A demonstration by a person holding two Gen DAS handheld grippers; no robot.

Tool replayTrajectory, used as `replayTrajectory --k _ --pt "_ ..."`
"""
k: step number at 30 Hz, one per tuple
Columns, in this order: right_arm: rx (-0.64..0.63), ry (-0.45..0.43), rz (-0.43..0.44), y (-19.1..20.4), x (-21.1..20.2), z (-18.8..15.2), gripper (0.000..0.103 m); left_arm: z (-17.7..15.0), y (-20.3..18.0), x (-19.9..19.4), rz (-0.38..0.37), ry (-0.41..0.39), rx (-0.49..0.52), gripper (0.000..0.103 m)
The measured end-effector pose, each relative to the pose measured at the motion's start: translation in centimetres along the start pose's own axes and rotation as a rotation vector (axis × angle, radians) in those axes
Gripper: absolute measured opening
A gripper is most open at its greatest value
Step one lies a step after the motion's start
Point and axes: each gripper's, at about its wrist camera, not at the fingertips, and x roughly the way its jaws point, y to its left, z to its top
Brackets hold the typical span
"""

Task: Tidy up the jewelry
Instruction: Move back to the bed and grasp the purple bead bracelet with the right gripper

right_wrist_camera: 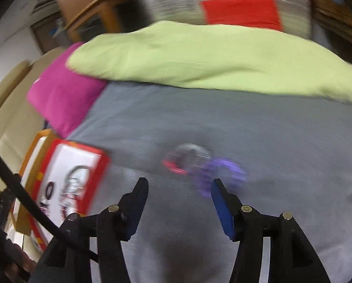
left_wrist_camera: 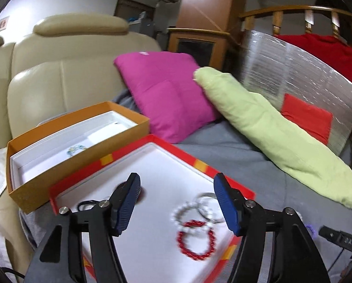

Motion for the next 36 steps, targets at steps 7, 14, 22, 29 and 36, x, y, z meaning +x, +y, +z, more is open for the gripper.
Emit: replayTrajectory --k 7,14,22,29,36 --pt "0.091 0.048 -0.026 -7.0 0.0 -2.9 0.059 -1.9 -5.2 -0.8 -0.037 0.009 0.146 0.07" --pt "0.095 0.015 0.063 -6.9 -1.0 -2.5 0.059 -4.1 -9.2 -0.8 -0.048 0.034 0.281 0.071" --pt "0.118 0.015 0.054 -7.4 -1.2 -2.6 0.059 -5.6 -11.1 -0.4 -0.068 0.071 0.356 0.072" --pt "0.091 0.034 0.016 -6.2 0.1 -0.9 0.059 -5.6 -11.2 0.3 -0.101 0.126 0.354 0.072" --pt "0.085 0.089 -0.044 -4.4 3.2 2.0 0.059 -5.5 -11.0 0.7 -0.134 0.156 0.335 0.072"
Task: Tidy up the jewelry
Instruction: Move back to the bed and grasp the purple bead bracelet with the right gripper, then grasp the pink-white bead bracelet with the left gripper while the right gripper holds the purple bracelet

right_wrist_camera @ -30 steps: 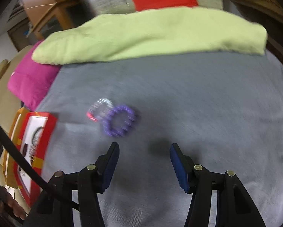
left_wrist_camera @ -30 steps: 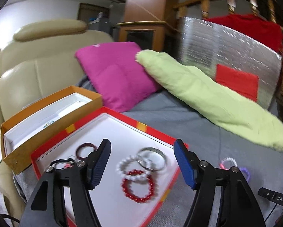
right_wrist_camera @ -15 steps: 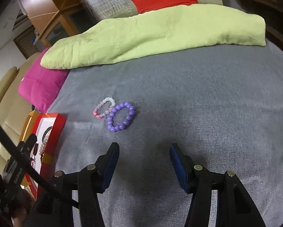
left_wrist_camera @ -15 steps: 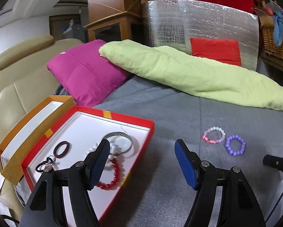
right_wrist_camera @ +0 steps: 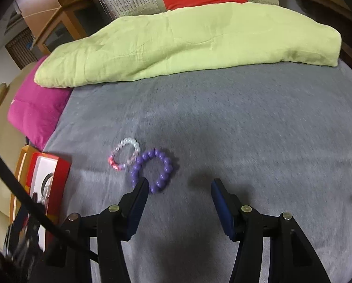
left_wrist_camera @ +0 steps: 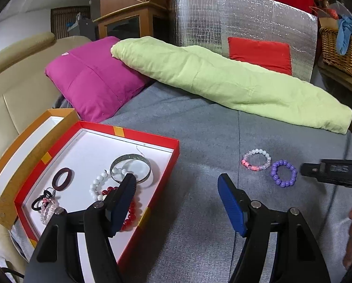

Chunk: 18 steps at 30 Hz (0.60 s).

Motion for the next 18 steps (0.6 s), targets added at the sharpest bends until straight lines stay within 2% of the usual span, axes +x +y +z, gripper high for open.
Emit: replayTrajectory --k 4,5,8,10,11,12,13,18 --pt "-0.024 0.034 -0.058 1.2 1.9 0.9 0.056 0.3 -0.2 0.2 -0.02 0.011 0.002 0.073" --pt "-0.024 0.04 -0.086 1.3 2.4 1.0 0.05 0.4 -0.3 0.3 -0.028 0.017 0.004 0.073" --pt "-0.031 0.036 -0.122 1.5 3.0 1.3 0.046 1.1 -0.9 0.9 -0.069 0.039 0.004 0.073" --pt "-0.075 0.041 -0.166 2.1 3.4 1.4 0.038 1.8 -1.7 1.6 -0.108 0.054 0.014 0.073" --pt "-0.105 0.039 -0.183 2.4 3.6 1.3 0.029 2.3 -2.4 2.3 -0.126 0.067 0.029 0.073" --pt "-0.131 0.04 -0.186 2.5 3.5 1.2 0.014 2.7 -3.0 2.9 -0.138 0.077 0.038 0.073" --pt "-0.152 0.041 -0.184 2.4 3.3 1.0 0.01 3.0 -3.5 3.5 -0.149 0.086 0.047 0.073" --pt "-0.149 0.032 -0.152 0.0 1.4 -0.2 0.01 4.4 -6.4 7.7 -0.187 0.168 0.083 0.073"
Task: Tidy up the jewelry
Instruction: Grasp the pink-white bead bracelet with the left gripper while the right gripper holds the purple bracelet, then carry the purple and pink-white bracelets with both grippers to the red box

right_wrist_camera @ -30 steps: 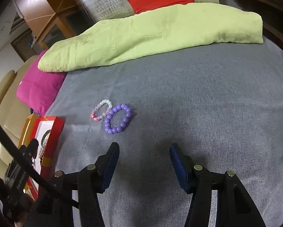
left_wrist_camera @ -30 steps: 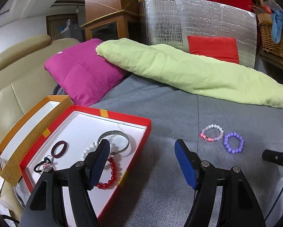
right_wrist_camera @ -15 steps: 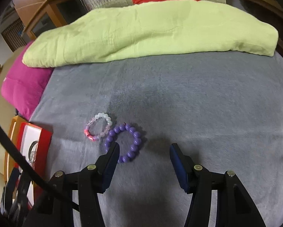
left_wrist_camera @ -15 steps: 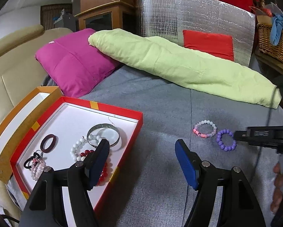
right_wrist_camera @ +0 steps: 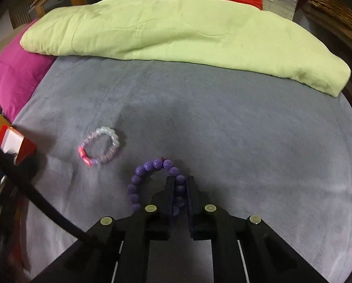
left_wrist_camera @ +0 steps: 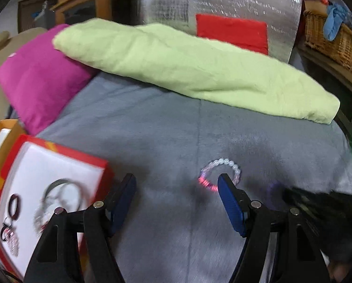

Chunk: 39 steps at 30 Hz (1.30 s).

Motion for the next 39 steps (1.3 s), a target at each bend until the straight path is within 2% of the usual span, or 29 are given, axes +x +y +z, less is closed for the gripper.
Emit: replayTrajectory --k 7,8,9,11,12,14,16,18,23,33,39 --pt "0.075 -0.009 0.077 -3.1 -0.7 -1.0 0.01 0.9 -2.6 4.8 0.025 0.105 0.05 0.072" --pt "0.079 -0.013 0.087 -3.2 -0.8 -0.9 0.01 0.7 -3.0 5.3 0.022 0.118 0.063 0.066" --pt "0.082 -0.013 0.098 -3.2 -1.1 -1.1 0.01 0.4 -3.3 5.8 0.026 0.13 0.082 0.045" --pt "0.093 -0.003 0.132 -3.2 -1.0 -1.1 0.01 0.2 -3.7 6.1 0.005 0.131 0.106 0.022" --pt "0.093 -0.004 0.139 -3.2 -1.1 -1.1 0.01 0.2 -3.9 6.1 0.017 0.128 0.124 0.011" --pt "0.092 -0.011 0.151 -3.0 -1.4 -1.1 0.01 0.2 -3.9 5.4 0.01 0.12 0.139 0.009" --pt "0.104 -0.027 0.169 -3.1 -2.0 -1.0 0.01 0.1 -3.0 4.0 -0.029 0.108 0.108 0.007" --pt "0.107 -0.049 0.182 -2.9 -3.1 -1.1 0.01 -0.3 -1.9 1.7 -0.058 0.079 0.072 0.007" --pt "0.102 -0.07 0.225 -1.2 -5.2 -2.1 0.01 -1.8 1.4 -3.7 -0.075 0.007 0.021 0.007" --pt "-0.007 -0.117 0.305 7.1 -9.9 -2.3 0.01 -4.4 9.5 -11.2 -0.034 -0.07 -0.067 0.007" --pt "-0.065 -0.121 0.363 12.2 -11.5 -2.4 0.01 -5.4 14.5 -13.0 0.006 -0.096 -0.124 0.007"
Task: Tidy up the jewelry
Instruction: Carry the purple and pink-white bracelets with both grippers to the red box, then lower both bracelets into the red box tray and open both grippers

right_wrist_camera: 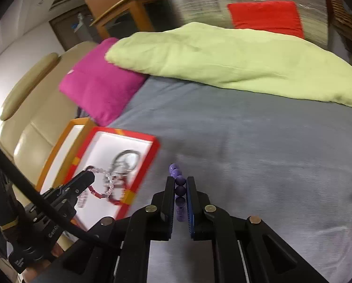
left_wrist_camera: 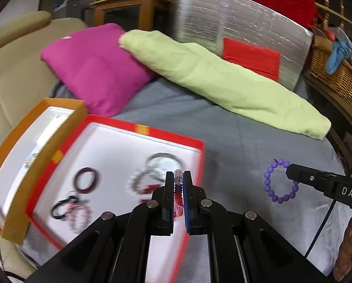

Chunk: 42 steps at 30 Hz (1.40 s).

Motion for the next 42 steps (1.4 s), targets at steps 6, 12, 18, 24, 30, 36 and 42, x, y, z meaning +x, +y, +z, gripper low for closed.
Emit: replayTrajectory --k 6,12,18,24,30,36,42 --pt "-0.053 0.03 0.054 5.2 2.2 -0.3 0.01 -0.6 4.6 -0.2 0.044 0.004 -0.051 0.007" --pt "-0.088 0.066 0.091 9.1 5.2 -0.4 0.01 -1.5 7.3 0.2 0.066 0.028 -0.088 0.007" --pt "-0.087 0.093 0.11 11.1 8.6 0.7 0.01 -2.2 8.6 1.1 0.056 0.05 -0.112 0.007" --pt "-0.081 0.12 0.146 12.3 12.3 2.0 0.01 -3.3 8.8 2.4 0.038 0.083 -0.12 0.007" --pt "-0.087 0.152 0.111 12.1 15.9 2.6 0.01 -3.5 9.3 3.1 0.045 0.1 -0.129 0.007" --pt "-0.079 0.16 0.096 11.2 16.8 3.1 0.013 -3.4 9.0 3.9 0.062 0.127 -0.12 0.008" --pt "-0.063 0.102 0.093 9.9 14.4 2.9 0.053 -3.5 8.7 3.0 0.094 0.142 -0.128 0.036"
